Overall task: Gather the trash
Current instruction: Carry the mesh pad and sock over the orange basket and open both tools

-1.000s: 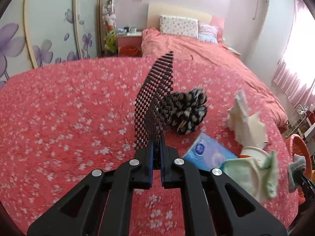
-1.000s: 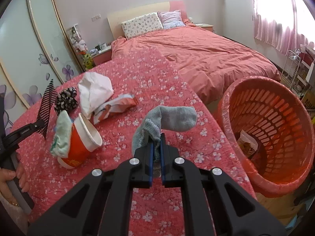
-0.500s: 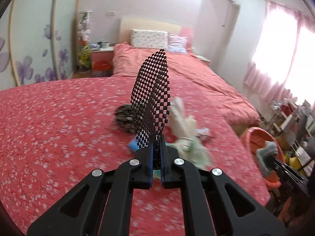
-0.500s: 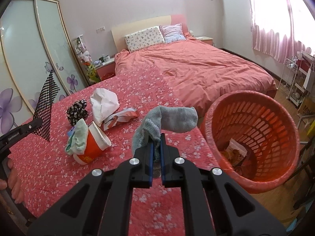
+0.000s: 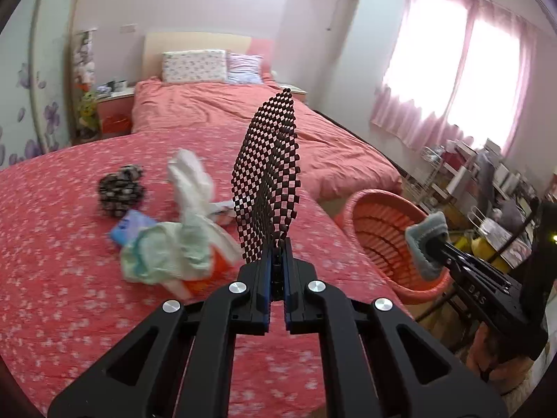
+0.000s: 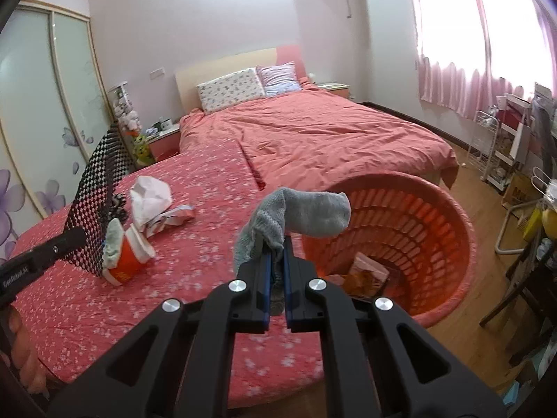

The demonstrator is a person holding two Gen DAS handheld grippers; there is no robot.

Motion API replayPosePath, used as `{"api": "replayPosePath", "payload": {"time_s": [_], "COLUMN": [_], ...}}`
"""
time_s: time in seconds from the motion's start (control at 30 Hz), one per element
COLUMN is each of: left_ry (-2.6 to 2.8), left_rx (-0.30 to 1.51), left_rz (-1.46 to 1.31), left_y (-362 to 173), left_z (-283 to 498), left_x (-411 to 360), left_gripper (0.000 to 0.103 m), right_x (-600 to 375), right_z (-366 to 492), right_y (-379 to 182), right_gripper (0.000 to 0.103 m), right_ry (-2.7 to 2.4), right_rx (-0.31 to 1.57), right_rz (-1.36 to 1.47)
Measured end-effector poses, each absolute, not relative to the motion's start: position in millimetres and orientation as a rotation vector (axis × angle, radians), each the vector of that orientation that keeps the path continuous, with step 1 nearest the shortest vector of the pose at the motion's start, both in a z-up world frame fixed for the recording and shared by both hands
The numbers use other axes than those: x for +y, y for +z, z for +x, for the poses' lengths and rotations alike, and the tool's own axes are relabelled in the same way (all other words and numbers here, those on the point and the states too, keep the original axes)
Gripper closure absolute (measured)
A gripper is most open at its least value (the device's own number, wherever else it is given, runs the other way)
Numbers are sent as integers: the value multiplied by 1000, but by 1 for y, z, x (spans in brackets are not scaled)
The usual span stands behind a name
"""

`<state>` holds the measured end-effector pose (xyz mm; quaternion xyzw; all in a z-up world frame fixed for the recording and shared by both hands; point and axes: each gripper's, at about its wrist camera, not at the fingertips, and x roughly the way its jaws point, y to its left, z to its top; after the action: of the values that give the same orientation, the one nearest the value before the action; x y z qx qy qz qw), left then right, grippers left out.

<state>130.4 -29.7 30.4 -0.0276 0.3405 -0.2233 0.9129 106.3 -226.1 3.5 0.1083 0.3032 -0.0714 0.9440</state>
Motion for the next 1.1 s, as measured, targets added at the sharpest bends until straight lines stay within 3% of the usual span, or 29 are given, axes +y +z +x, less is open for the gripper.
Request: {"api": "replayPosePath", "payload": {"time_s": [1.1], "left_ry": [-753], "left_rx": [770], "left_rz": [12], "left_y": [-9], "left_z": [133], "left_x": [-180], "left_gripper": [98], "right_x": [-345], "right_z": [112], "right_y": [-40], "right_gripper": [96], "right_ry": [-311], "right_rx": [609], "right_rz": [380]}}
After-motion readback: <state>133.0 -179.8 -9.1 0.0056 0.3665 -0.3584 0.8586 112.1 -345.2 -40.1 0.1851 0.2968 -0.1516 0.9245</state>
